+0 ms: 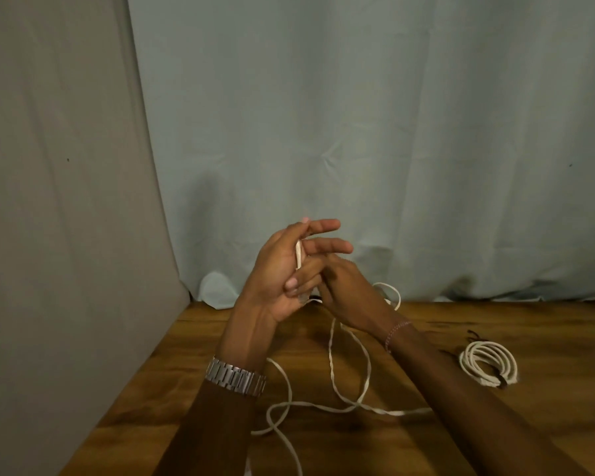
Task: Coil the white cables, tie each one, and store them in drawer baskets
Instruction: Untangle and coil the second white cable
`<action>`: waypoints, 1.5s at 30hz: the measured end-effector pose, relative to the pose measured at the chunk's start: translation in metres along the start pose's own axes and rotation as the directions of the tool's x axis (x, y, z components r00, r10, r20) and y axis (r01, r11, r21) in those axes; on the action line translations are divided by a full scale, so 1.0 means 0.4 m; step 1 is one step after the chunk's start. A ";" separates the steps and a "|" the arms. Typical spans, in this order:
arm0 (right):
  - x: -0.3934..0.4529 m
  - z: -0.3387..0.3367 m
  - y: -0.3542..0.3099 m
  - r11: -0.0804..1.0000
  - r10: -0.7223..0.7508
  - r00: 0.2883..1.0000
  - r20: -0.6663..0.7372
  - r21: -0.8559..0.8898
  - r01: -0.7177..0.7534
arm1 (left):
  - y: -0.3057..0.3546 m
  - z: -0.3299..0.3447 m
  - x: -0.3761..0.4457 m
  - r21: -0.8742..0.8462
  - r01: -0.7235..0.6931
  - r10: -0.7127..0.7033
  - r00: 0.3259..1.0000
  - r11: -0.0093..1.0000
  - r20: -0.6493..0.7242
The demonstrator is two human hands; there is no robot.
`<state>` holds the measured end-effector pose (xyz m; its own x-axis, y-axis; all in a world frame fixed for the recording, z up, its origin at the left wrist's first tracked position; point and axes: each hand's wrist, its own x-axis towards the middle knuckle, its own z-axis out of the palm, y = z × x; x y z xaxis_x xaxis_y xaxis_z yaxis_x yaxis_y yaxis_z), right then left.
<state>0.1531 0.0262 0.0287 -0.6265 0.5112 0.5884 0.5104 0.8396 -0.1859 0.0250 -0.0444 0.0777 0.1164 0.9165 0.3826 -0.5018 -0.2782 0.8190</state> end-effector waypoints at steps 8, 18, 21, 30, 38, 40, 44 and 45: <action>-0.064 0.003 -0.056 0.996 -0.076 0.996 0.050 -0.032 0.078 | -0.022 -0.054 0.019 -0.053 -0.064 0.061 0.997 0.997 -0.042; -0.109 -0.070 -0.091 0.957 -0.185 0.982 0.041 -0.219 0.189 | -0.041 -0.113 0.016 0.010 -0.101 0.102 0.992 0.995 -0.079; -0.086 -0.115 -0.102 0.896 -0.292 0.956 -0.027 -0.358 0.264 | -0.048 -0.105 0.010 0.171 -0.049 0.068 0.992 0.984 -0.110; 0.072 -0.230 -0.044 0.865 -0.456 0.858 -0.237 -0.346 0.364 | -0.042 -0.072 -0.002 0.390 0.038 -0.020 0.999 0.920 -0.050; 0.126 -0.148 0.053 0.971 -0.238 0.926 -0.294 -0.064 0.229 | -0.038 -0.071 -0.005 0.144 0.015 -0.041 0.982 0.989 0.182; 0.111 -0.102 0.061 0.977 -0.188 0.950 -0.249 0.051 0.207 | -0.038 -0.059 -0.011 0.145 -0.003 -0.028 0.976 0.989 0.214; 0.069 -0.030 0.048 0.973 -0.085 0.989 -0.121 0.203 0.109 | -0.041 -0.045 -0.012 0.101 0.003 -0.025 0.975 0.995 0.221; 0.059 -0.007 0.049 0.981 -0.053 0.996 -0.067 0.185 0.065 | -0.042 -0.047 -0.009 0.084 -0.012 -0.006 0.976 0.996 0.217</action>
<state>0.1499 0.0542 0.0413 -0.6122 0.4523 0.6486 0.3513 0.8904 -0.2893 0.0167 -0.0377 0.0546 0.3032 0.8338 0.4613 -0.4297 -0.3125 0.8472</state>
